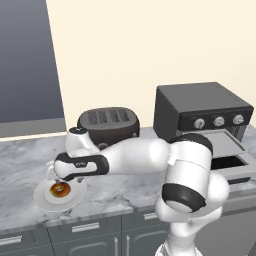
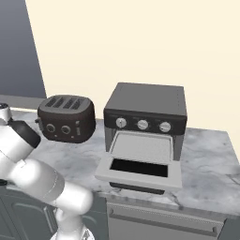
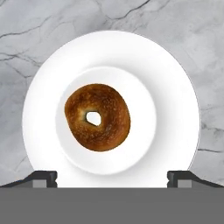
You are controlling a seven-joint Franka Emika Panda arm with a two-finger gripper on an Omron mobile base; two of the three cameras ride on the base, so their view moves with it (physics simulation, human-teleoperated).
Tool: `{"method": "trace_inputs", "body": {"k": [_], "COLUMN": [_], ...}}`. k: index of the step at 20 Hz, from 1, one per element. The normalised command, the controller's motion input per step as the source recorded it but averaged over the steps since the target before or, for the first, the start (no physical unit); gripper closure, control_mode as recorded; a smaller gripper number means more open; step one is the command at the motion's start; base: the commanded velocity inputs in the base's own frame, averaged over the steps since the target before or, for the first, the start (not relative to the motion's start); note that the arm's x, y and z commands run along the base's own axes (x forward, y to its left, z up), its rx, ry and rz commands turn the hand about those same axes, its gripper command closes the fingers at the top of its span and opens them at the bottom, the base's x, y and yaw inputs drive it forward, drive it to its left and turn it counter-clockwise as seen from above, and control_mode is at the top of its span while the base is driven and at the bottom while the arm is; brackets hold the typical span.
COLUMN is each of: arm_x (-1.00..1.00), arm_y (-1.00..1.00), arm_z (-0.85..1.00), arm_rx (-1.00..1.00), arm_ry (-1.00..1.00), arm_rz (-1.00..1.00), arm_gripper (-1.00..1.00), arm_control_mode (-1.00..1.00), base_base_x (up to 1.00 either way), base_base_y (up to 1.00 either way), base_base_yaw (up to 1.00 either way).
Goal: Pick up the bagel from the plate, place it on the toaster oven rack, close the door, and set the timer.
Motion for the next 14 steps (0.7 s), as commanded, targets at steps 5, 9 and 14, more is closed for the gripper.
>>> {"method": "trace_inputs", "body": {"k": [5,9,14], "arm_x": [0.08,0.05,0.11], "arm_y": [0.10,0.07,0.09], "arm_z": [-0.25,-0.23,-0.15], "arm_rx": [0.00,0.00,0.00], "arm_ry": [0.00,0.00,0.00], "arm_rz": [0.00,0.00,0.00], "arm_gripper": [-1.00,-1.00,-1.00], "arm_control_mode": [-1.00,-1.00,-1.00], "base_base_x": [0.00,0.00,0.00], "base_base_y": [0.00,0.00,0.00], "base_base_yaw": [0.00,0.00,0.00]}}
